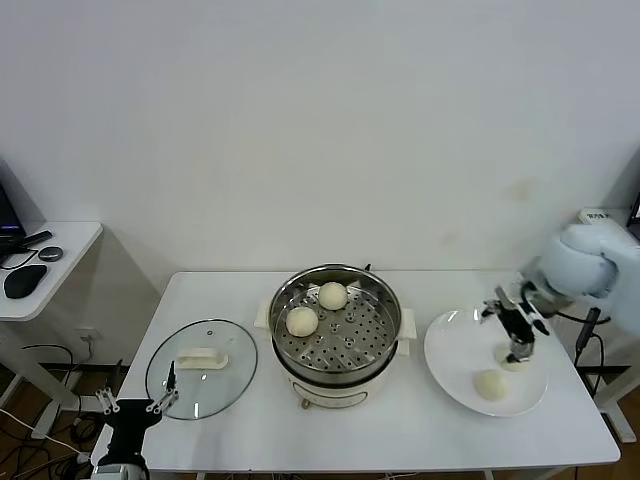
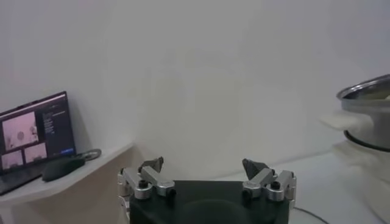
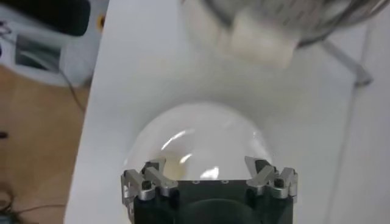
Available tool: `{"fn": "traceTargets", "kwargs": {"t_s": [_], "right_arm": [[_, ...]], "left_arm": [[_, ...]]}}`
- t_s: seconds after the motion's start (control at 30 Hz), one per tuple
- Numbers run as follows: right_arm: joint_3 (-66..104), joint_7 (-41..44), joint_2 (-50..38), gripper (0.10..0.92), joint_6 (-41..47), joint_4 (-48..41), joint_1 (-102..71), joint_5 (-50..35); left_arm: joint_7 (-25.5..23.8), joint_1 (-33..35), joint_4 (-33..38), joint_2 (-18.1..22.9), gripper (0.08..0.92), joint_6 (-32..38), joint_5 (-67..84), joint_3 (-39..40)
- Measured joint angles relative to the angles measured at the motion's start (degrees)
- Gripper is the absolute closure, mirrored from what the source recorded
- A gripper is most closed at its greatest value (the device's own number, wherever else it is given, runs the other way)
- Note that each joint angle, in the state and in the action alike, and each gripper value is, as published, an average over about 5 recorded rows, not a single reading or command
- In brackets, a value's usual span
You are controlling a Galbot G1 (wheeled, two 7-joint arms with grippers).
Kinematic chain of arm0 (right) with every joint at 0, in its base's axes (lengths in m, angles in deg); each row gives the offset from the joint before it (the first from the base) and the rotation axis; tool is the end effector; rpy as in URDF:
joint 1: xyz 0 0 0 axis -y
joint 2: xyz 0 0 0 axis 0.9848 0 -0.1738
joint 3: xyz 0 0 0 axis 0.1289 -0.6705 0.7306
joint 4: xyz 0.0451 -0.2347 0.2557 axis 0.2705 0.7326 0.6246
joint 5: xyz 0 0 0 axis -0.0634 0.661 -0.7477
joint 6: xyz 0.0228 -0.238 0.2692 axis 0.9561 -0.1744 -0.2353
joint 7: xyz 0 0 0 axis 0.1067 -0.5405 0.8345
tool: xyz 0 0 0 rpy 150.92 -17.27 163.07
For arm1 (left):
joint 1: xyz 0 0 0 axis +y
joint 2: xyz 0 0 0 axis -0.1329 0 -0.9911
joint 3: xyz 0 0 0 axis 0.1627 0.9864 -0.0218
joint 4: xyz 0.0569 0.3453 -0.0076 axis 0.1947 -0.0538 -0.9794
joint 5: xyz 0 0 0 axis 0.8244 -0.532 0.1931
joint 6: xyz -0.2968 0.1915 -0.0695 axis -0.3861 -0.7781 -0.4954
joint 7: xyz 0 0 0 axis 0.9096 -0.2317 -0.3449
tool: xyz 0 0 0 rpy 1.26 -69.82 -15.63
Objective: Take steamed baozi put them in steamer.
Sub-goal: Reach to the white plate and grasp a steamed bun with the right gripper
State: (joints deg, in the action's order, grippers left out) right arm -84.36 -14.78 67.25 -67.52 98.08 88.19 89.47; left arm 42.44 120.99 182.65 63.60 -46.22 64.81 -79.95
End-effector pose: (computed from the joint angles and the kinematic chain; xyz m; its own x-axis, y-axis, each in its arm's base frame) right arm 0.4317 -0.1868 -0.1124 -0.1195 -0.0404 0.9920 -0.9777 -0.1688 -0.1246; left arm 0.1440 0.1051 -0.3320 -0.9883 -0.1521 0.0132 -0.1409 0.9421 0.3042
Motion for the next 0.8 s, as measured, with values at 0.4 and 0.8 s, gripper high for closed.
{"fn": "traceTargets", "kwargs": {"t_s": [0.4, 0.8], "right_arm": [[17.24, -4.43, 0.8, 0.203, -1.84, -4.86, -21.94, 6.45], [25.59, -6.99, 5.17, 0.203, -2.54, -10.39, -32.51, 10.31]], "left_arm": [[0.09, 1.23, 0.83, 0.5, 0.177, 0.12, -0.53, -1.01], [0.2, 1.56, 0.91, 0.78, 0.177, 0.13, -0.73, -1.86]]}}
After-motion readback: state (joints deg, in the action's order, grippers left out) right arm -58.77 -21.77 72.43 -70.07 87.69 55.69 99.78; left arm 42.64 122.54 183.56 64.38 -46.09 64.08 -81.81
